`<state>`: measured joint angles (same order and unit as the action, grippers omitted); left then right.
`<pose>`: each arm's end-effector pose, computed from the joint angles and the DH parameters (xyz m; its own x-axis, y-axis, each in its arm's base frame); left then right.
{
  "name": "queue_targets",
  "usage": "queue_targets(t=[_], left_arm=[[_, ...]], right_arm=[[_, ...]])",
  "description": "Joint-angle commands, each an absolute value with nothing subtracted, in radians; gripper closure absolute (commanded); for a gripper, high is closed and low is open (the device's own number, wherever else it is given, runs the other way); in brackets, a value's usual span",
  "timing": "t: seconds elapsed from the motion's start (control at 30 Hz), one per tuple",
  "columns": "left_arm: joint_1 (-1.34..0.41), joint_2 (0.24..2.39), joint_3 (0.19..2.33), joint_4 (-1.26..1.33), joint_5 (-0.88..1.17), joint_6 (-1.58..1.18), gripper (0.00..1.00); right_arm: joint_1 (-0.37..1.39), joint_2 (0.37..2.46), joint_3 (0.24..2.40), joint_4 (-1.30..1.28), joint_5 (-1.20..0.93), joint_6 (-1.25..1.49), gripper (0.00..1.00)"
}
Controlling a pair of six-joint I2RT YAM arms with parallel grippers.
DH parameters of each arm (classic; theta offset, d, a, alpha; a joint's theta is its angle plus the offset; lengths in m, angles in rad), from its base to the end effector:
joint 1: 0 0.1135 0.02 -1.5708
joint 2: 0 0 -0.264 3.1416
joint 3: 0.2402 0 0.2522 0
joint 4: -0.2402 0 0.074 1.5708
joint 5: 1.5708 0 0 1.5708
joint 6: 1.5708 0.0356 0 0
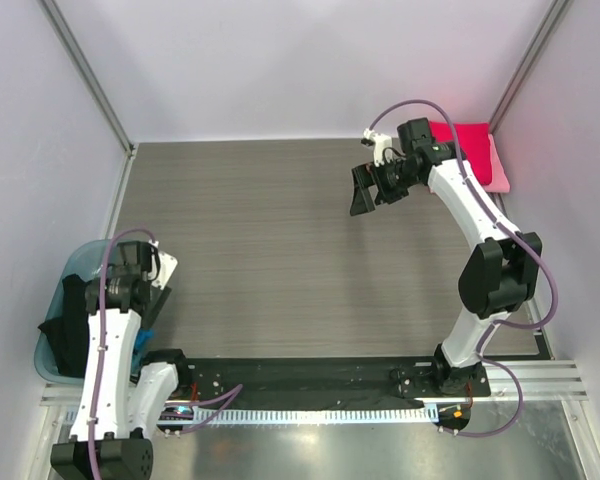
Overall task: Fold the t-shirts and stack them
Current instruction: Grab the tshirt from the pile, then move the tshirt to the center of the board
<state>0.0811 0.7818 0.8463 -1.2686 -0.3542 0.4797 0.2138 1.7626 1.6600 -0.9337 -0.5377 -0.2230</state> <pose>0.1104 0.0214 0.2749 -0.9177 0.3597 -0.1686 0.2521 0.8553 0.4527 0.3610 0.0970 0.3173 -0.7234 -0.3514 -0.5943 -0.6123 0.7242 0.3172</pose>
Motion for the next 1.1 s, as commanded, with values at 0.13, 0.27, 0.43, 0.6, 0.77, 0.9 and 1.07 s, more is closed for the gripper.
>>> queue_targets(t=[0.13,0.27,0.43,0.6,0.77,0.9,1.07], left_arm=[[0.089,0.813,0.828,-1.204,-0.356,0.485,0.75],[0.087,0.836,0.859,-1.201,-0.35,0.476,1.0],[0.087,0.815,1.004,-1.21,-0.377,0.498,1.0],[0.087,0.781,1.213,-1.14,-0.446,0.61,1.0],[0.086,0.817,1.4,-0.953,-0.442,0.673,1.0],[0.086,0.909,1.598,-0.896,-0.3,0.678,1.0],[0.087,1.026,1.802,-0.93,-0.003,0.574,1.0]], right_arm=[[0.271,1.761,1.71,-0.962,-0.532,-0.213,0.0],[0.279,1.737,1.688,-0.942,-0.522,-0.21,0.0],[0.279,1.686,1.658,-0.93,-0.497,-0.222,0.0],[0.279,1.648,1.658,-0.858,-0.392,-0.16,0.0],[0.279,1.638,1.677,-0.801,-0.289,-0.12,0.0],[0.269,1.64,1.701,-0.79,-0.209,-0.054,0.0],[0.261,1.644,1.765,-0.805,-0.256,-0.076,0.0]])
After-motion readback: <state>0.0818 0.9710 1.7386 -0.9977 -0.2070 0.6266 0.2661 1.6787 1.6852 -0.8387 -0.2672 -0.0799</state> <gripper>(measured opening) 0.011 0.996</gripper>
